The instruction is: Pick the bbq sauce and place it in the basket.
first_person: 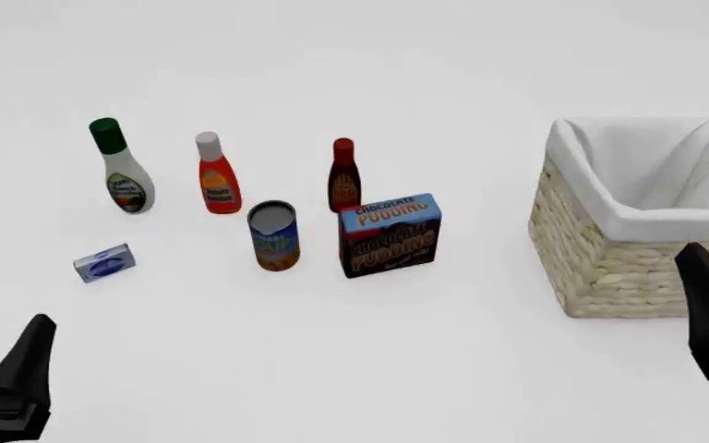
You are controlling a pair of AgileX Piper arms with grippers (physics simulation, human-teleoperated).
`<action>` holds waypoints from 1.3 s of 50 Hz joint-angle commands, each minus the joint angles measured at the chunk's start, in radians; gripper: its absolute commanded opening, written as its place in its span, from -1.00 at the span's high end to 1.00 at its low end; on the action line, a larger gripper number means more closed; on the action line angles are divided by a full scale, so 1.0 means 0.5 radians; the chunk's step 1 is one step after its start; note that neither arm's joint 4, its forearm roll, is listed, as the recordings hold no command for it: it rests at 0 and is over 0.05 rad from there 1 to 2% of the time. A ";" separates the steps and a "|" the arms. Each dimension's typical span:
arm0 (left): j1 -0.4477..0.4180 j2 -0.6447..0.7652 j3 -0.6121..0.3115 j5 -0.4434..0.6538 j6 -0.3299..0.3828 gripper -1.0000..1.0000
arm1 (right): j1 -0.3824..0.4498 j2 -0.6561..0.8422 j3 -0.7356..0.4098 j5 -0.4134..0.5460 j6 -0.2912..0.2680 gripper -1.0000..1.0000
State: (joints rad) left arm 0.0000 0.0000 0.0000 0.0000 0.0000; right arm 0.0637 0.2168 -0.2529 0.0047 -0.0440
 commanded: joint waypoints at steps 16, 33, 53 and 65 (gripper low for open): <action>0.000 0.000 0.000 0.000 0.000 -1.00 | 0.166 0.633 -0.501 -0.104 -0.097 -1.00; 0.000 0.000 0.000 0.000 0.000 -1.00 | 0.283 1.295 -0.897 -0.252 -0.132 -1.00; 0.000 0.000 0.000 0.000 0.000 -1.00 | 0.481 1.799 -1.339 -0.134 -0.170 -1.00; 0.000 0.000 0.000 0.000 0.000 -1.00 | 0.618 2.104 -1.646 0.024 -0.108 -1.00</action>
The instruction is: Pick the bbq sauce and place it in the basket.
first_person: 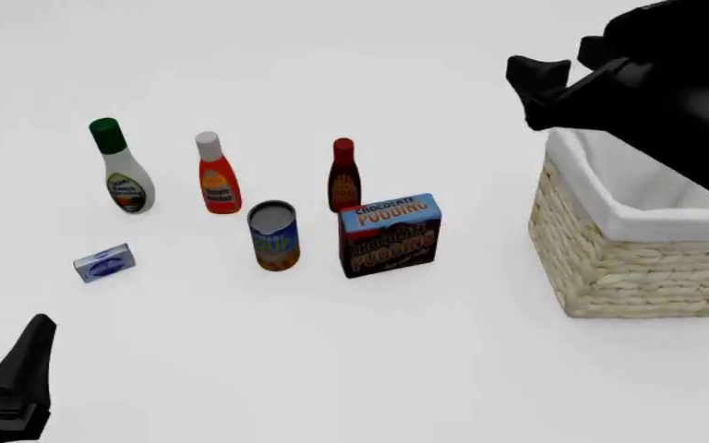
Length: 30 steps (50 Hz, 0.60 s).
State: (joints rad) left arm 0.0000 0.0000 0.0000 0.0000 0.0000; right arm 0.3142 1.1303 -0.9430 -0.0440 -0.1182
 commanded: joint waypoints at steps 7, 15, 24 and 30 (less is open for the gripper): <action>0.000 0.000 0.000 0.000 0.000 -1.00 | 0.158 0.409 -0.433 0.197 0.040 -1.00; 0.000 0.000 0.000 0.000 0.000 -1.00 | 0.215 0.604 -0.658 0.317 0.092 -1.00; 0.000 0.000 0.000 0.000 0.000 -1.00 | 0.228 0.945 -1.119 0.588 0.106 -1.00; 0.000 0.000 0.000 0.000 0.000 -1.00 | 0.264 1.076 -1.332 0.711 0.104 -1.00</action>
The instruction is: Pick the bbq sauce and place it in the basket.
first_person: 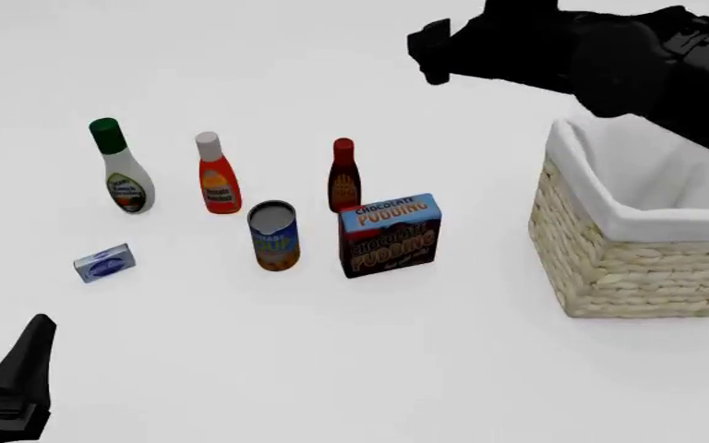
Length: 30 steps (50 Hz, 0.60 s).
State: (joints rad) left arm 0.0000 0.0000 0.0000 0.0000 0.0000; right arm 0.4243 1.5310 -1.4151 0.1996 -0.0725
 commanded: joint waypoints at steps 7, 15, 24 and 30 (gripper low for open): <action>0.000 0.000 0.000 0.000 0.000 -1.00 | 0.023 0.474 -0.644 0.358 -0.002 -1.00; 0.000 0.000 0.000 0.000 0.000 -1.00 | 0.029 0.638 -0.843 0.462 0.004 -1.00; 0.000 0.000 0.000 0.000 0.000 -1.00 | 0.056 0.890 -1.143 0.646 0.003 -1.00; 0.000 0.000 0.000 0.000 0.000 -1.00 | 0.098 1.295 -1.687 0.920 0.089 -1.00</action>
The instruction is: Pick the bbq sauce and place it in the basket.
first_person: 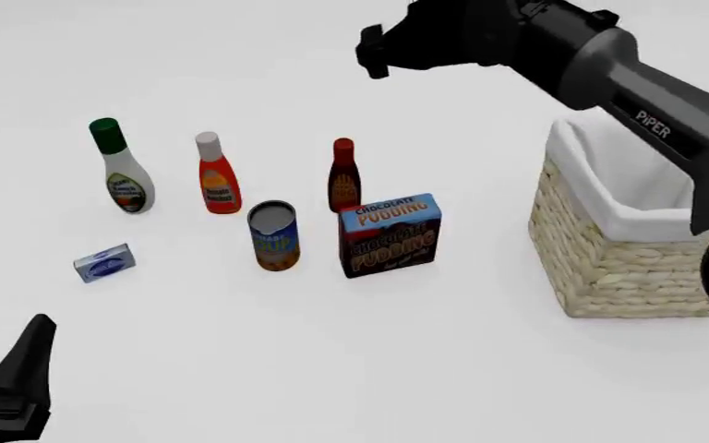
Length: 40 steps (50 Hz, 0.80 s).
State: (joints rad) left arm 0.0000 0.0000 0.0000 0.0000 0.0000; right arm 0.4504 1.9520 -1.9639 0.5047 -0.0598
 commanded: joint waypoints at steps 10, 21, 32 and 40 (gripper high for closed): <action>0.000 0.000 0.000 0.000 0.000 -1.00 | 0.057 0.674 -0.876 0.422 0.073 -1.00; 0.000 0.000 0.000 0.000 0.000 -1.00 | 0.010 0.996 -1.264 0.583 0.069 -1.00; 0.000 0.000 0.000 0.000 0.000 -1.00 | 0.030 1.104 -1.296 0.590 0.076 -1.00; 0.000 0.000 0.000 0.000 0.000 -1.00 | 0.039 1.131 -1.252 0.555 0.085 -1.00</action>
State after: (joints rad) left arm 0.0000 0.0000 0.0000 0.0000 0.0000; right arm 0.4660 2.4757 -2.5770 0.7830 -0.0214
